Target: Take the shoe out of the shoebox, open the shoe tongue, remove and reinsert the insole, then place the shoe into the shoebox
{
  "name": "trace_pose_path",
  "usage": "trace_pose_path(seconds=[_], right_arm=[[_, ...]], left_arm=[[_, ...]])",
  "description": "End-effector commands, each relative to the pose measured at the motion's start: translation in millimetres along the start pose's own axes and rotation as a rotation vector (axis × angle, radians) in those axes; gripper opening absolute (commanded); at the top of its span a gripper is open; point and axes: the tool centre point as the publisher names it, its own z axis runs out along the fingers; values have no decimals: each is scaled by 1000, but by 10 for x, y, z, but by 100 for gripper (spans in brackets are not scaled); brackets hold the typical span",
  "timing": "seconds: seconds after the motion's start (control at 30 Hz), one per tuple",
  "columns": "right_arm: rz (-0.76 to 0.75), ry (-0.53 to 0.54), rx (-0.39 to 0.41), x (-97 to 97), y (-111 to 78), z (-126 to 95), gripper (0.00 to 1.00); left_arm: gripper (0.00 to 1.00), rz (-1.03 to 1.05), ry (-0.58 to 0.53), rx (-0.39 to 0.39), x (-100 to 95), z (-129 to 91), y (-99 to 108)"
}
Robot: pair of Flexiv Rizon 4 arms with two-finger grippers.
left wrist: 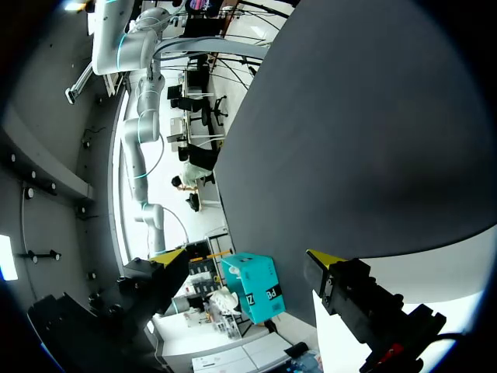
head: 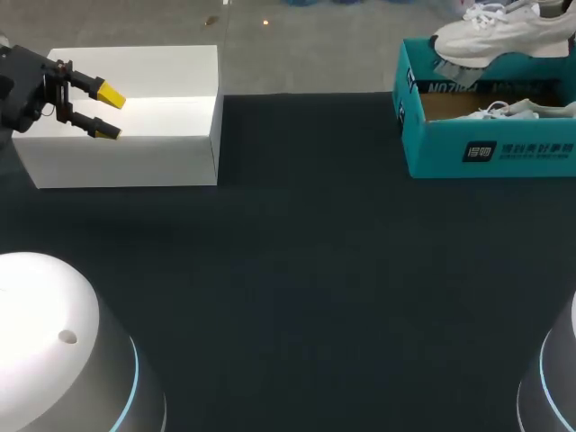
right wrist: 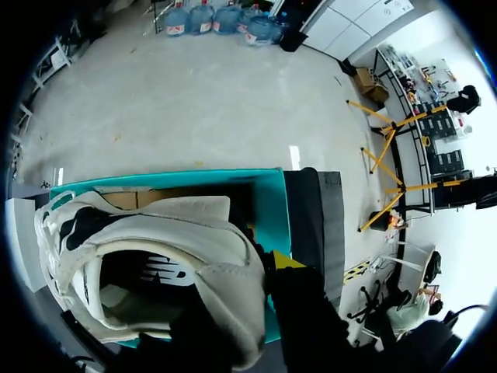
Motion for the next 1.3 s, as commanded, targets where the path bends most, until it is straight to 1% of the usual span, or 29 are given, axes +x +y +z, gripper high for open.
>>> trace_pose_path(seconds=[0.03, 0.2, 0.33, 0.4, 0.43, 0.47, 0.6, 0.7, 0.87, 0.97, 1.1, 1.3], right_arm=[[-20, 3, -108, 49, -200, 53, 0], [-41, -41, -115, 181, -247, 212, 0], [-45, -38, -97, 263, -239, 356, 0], [-35, -51, -114, 294, -238, 418, 0], [-35, -42, -111, 302, -230, 456, 0], [-22, -55, -124, 310, -219, 495, 0], [-10, -48, -158, 324, -166, 653, 0], [23, -56, -166, 329, -92, 771, 0], [62, -67, -144, 367, 53, 936, 0], [71, -84, -141, 396, 100, 1014, 0], [65, -105, -118, 406, 123, 1138, 0], [58, -124, -59, 453, 106, 1386, 0]], left_arm=[[100, 1, 3, 1, -3, -5, -4], [100, 1, 3, 1, -3, -5, -4], [100, 1, 3, 1, -3, -5, -4], [100, 1, 3, 1, -3, -5, -4], [100, 1, 3, 1, -3, -5, -4], [100, 1, 3, 1, -3, -5, -4], [100, 1, 3, 1, -3, -5, -4], [100, 1, 3, 1, -3, -5, -4], [100, 1, 3, 1, -3, -5, -4], [100, 1, 3, 1, -3, -5, -4], [100, 1, 3, 1, -3, -5, -4], [100, 1, 3, 1, -3, -5, -4]])
